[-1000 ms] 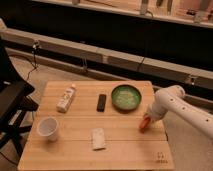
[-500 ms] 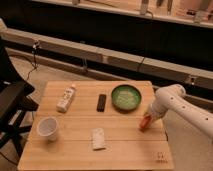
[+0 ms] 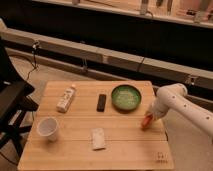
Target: Drag the pepper across the table
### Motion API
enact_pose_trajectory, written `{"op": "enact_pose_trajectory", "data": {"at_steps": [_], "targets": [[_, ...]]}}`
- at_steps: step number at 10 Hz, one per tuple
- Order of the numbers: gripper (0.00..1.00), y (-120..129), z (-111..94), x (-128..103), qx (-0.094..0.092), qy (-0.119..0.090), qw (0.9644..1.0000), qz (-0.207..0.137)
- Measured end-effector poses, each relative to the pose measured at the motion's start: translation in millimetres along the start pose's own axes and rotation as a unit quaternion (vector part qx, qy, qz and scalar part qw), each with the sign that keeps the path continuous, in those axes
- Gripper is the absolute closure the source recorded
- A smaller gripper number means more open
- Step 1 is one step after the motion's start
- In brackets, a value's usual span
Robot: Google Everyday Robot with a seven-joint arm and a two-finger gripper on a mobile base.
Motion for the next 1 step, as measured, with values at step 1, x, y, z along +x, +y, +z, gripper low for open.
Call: {"op": "enact_pose_trajectory", "data": {"at_steps": [1], "targets": [[1.00,-1.8,-0.3,0.6,0.001,0.000,1.0000,0.000]]}}
